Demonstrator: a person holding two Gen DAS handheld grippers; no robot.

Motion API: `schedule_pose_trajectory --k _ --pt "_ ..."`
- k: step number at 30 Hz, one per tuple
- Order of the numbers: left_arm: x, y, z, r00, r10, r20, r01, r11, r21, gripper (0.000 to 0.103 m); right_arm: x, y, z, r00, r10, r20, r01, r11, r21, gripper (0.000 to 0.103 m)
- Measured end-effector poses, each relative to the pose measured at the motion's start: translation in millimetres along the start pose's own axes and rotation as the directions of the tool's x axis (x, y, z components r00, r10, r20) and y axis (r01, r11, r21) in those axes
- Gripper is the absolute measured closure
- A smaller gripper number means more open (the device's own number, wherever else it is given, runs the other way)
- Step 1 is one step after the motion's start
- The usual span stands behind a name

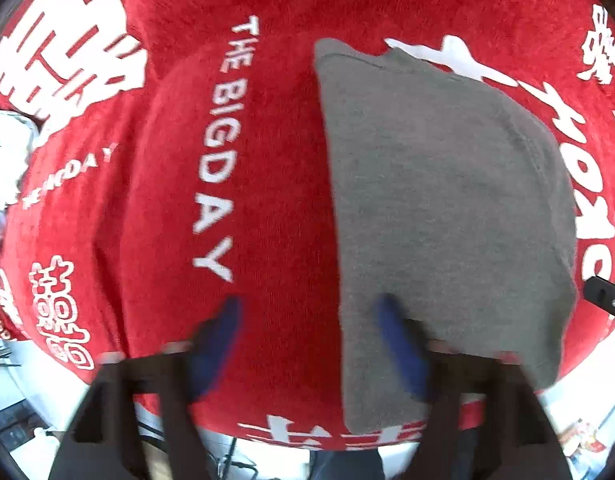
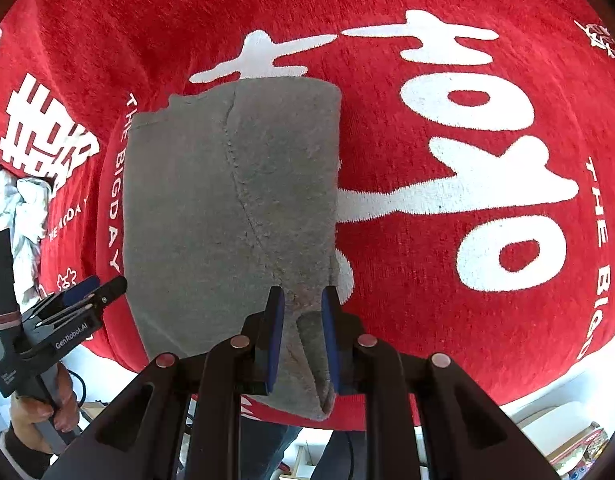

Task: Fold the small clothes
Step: 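Open both grippers and lift them off the folded sweater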

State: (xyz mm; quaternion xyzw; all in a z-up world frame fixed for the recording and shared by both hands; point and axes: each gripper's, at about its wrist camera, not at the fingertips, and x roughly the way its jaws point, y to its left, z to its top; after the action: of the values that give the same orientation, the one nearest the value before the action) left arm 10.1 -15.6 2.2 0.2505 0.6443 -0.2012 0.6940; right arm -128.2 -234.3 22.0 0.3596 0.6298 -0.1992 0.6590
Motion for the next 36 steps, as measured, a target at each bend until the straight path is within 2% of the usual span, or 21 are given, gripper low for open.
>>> schedule_pose_trajectory --k 5,8,9,10,11,12,15,16,18,26,27,31,36 --pt "-5.1 1.4 -0.4 1.0 -0.019 0.024 0.019 1.0 -0.014 0.011 -3.1 -2.1 1.7 1.0 -0.006 0.008 0.006 1.0 0.009 0.082" --pt "-7.3 1.7 0.6 0.999 0.009 0.035 -0.008 1.0 -0.03 0.011 -4.6 -2.8 2.5 1.0 -0.013 0.009 0.013 1.0 0.018 0.079" --pt "-7.9 0.7 0.0 0.999 0.006 0.036 -0.005 0.999 -0.033 0.011 -5.4 -2.7 2.7 1.0 -0.015 0.009 0.014 1.0 0.021 0.068" --pt "-8.6 1.4 0.2 0.999 -0.007 0.04 0.008 0.999 -0.039 0.011 -6.7 -1.9 2.8 1.0 -0.017 0.012 0.017 1.0 0.022 0.051" --pt "-9.9 1.2 -0.3 0.999 -0.014 0.046 0.016 0.999 -0.045 0.011 -8.9 -0.4 2.6 1.0 -0.018 0.021 0.018 1.0 0.02 0.045" --pt "-11.2 2.5 -0.3 0.998 -0.022 0.055 0.025 0.998 -0.053 0.011 -11.5 1.4 2.6 0.999 -0.016 0.033 0.016 1.0 0.015 0.039" --pt "-12.0 1.2 0.1 0.998 -0.007 0.057 0.01 0.999 -0.051 0.011 -17.0 7.0 1.5 0.999 -0.023 0.049 0.023 1.0 0.0 0.037" --pt "-12.2 0.3 0.2 0.998 0.004 0.056 -0.001 0.999 -0.047 0.011 -17.6 8.2 1.3 0.998 -0.027 0.05 0.027 1.0 -0.001 0.027" --pt "-13.8 -1.1 -0.2 0.998 0.015 0.06 -0.013 0.999 -0.041 0.011 -18.9 11.0 1.2 0.998 -0.045 0.054 0.045 0.999 -0.005 0.015" --pt "-20.2 -4.6 0.7 0.998 0.003 0.061 0.0 0.999 -0.042 0.011 -27.5 23.3 -0.5 0.991 -0.089 0.105 0.094 0.995 -0.043 0.012" --pt "-20.1 -4.9 1.2 0.999 0.0 0.054 0.002 0.999 -0.041 0.011 -28.1 24.4 -0.7 0.99 -0.085 0.114 0.091 0.995 -0.045 0.0" --pt "-20.4 -8.7 1.1 0.999 0.009 0.038 -0.008 1.0 -0.027 0.011 -28.9 28.8 -0.6 0.988 -0.071 0.134 0.079 0.996 -0.05 0.0" --pt "-21.0 -11.2 1.5 1.0 0.008 0.026 -0.008 1.0 -0.023 0.011 -25.4 29.6 1.1 0.991 -0.082 0.105 0.086 0.996 -0.038 0.0"
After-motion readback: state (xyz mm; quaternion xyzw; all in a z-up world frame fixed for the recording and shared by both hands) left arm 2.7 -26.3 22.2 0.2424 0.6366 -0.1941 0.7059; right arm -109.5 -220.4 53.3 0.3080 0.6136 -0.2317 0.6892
